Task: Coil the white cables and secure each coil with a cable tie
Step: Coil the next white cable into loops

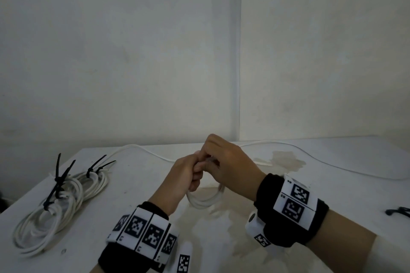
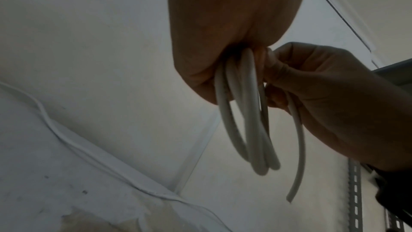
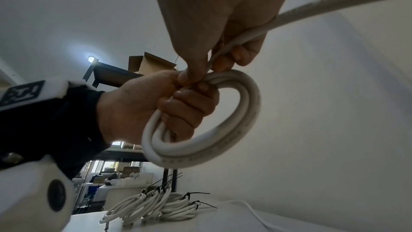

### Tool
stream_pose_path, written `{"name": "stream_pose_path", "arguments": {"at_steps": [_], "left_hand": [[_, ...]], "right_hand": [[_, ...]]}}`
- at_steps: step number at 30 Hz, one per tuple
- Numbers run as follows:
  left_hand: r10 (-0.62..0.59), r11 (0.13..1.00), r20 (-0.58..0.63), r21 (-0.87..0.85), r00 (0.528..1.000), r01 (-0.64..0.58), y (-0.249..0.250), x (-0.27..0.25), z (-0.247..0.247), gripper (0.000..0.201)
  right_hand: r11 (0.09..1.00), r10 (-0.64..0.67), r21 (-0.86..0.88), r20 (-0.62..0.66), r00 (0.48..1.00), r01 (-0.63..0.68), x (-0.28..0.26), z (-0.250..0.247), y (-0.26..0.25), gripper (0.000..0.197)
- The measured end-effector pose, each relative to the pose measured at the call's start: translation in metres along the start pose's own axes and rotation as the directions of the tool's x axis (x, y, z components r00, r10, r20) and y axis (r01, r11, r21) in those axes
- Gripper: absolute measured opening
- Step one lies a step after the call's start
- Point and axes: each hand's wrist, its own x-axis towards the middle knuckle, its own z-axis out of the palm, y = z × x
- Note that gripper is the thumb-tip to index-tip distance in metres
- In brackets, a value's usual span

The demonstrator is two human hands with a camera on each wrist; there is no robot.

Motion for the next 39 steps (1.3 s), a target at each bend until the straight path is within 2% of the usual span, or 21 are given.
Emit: {"name": "stream_pose_path", "arguments": {"at_steps": [6, 9, 14, 19, 23, 25, 28, 30, 31, 33, 36, 39], "left_hand": [[0.005, 1.000, 0.009, 0.011, 1.000, -0.005, 0.002, -0.005, -0.008, 0.040], [0.004, 1.000, 0.035, 0.014, 0.999, -0.004, 0.005, -0.005, -0.008, 0.041], [0.001, 0.999, 0.076, 0.032, 0.997, -0.003, 0.008, -0.008, -0.006, 0.041], [0.022, 0.999, 0.079, -0.048, 0.997, -0.018, 0.006, -0.010, -0.007, 0.037], [0.050, 0.996, 0.046, -0.081, 0.998, -0.046, 0.002, -0.009, -0.004, 0.039], [0.058, 0.993, 0.036, -0.109, 0.998, -0.054, 0.002, -0.008, -0.002, 0.039], [0.099, 0.990, 0.000, -0.097, 0.995, -0.098, 0.004, -0.007, 0.004, 0.042], [0.181, 0.984, -0.033, -0.003, 0.983, -0.181, 0.005, -0.006, 0.006, 0.043], [0.251, 0.963, -0.045, 0.111, 0.967, -0.244, 0.004, -0.006, 0.006, 0.041], [0.392, 0.852, -0.023, 0.387, 0.920, -0.353, -0.001, -0.006, 0.002, 0.038], [0.481, 0.687, 0.038, 0.604, 0.876, -0.403, -0.009, -0.003, -0.005, 0.056], [0.504, 0.616, 0.061, 0.675, 0.862, -0.407, -0.008, -0.001, -0.007, 0.060]], "right_hand": [[0.997, -0.021, -0.071, -0.063, 0.998, 0.016, 0.005, -0.013, 0.011, 0.034], [0.998, 0.036, 0.045, -0.013, 0.999, -0.035, 0.004, -0.015, 0.012, 0.028], [0.950, 0.193, 0.225, 0.129, 0.973, -0.218, 0.002, -0.021, 0.010, 0.012], [0.927, 0.238, 0.246, 0.193, 0.952, -0.282, -0.002, -0.023, 0.012, 0.025], [0.881, 0.326, 0.259, 0.274, 0.905, -0.396, -0.005, -0.022, 0.007, 0.039], [0.872, 0.363, 0.246, 0.256, 0.896, -0.424, -0.005, -0.019, 0.004, 0.038], [0.903, 0.384, 0.151, 0.136, 0.913, -0.402, -0.003, -0.016, 0.002, 0.032], [0.919, 0.376, 0.090, 0.099, 0.921, -0.384, -0.001, -0.020, 0.001, 0.034], [0.926, 0.365, 0.067, 0.097, 0.926, -0.372, -0.001, -0.022, 0.001, 0.035], [0.937, 0.344, 0.020, 0.111, 0.932, -0.349, 0.000, -0.025, 0.001, 0.035], [0.942, 0.336, -0.030, 0.140, 0.931, -0.335, -0.002, -0.025, 0.000, 0.034], [0.938, 0.347, -0.049, 0.146, 0.927, -0.343, -0.002, -0.025, 0.002, 0.034]]}}
